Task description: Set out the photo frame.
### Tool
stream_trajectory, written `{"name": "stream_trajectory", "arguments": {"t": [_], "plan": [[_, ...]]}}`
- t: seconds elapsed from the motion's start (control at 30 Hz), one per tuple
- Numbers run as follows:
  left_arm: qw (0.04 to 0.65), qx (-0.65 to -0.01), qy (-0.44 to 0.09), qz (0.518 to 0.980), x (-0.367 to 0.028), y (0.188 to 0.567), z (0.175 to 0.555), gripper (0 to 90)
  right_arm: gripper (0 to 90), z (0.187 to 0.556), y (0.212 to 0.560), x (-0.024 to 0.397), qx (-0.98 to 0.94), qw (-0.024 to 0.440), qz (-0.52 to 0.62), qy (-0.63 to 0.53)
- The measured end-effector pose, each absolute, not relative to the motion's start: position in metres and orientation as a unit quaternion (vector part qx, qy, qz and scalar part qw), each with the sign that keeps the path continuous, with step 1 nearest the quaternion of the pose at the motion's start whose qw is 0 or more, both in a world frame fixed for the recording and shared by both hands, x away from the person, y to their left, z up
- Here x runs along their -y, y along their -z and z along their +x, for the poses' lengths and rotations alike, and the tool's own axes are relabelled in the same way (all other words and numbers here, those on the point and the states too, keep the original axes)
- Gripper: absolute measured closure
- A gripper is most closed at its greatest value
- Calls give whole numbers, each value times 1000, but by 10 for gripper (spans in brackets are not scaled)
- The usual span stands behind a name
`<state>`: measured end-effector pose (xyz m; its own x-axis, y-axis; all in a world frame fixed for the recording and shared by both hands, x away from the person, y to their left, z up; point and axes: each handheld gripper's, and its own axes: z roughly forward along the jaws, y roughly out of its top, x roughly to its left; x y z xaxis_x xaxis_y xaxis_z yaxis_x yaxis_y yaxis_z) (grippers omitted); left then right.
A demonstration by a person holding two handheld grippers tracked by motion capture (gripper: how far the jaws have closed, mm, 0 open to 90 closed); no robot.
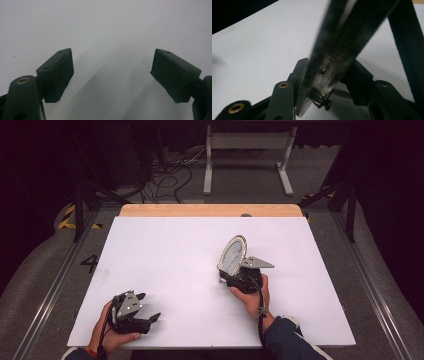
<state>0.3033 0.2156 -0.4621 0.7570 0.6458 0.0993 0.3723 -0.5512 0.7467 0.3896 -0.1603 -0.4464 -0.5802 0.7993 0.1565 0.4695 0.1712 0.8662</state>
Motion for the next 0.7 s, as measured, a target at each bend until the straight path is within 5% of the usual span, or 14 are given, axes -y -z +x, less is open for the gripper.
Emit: {"name": "stream_trajectory", "arguments": {"t": [0.7], "plan": [[373, -289, -176, 864, -208, 462, 309, 176, 713, 386, 445, 170, -760, 151, 404, -487]]}}
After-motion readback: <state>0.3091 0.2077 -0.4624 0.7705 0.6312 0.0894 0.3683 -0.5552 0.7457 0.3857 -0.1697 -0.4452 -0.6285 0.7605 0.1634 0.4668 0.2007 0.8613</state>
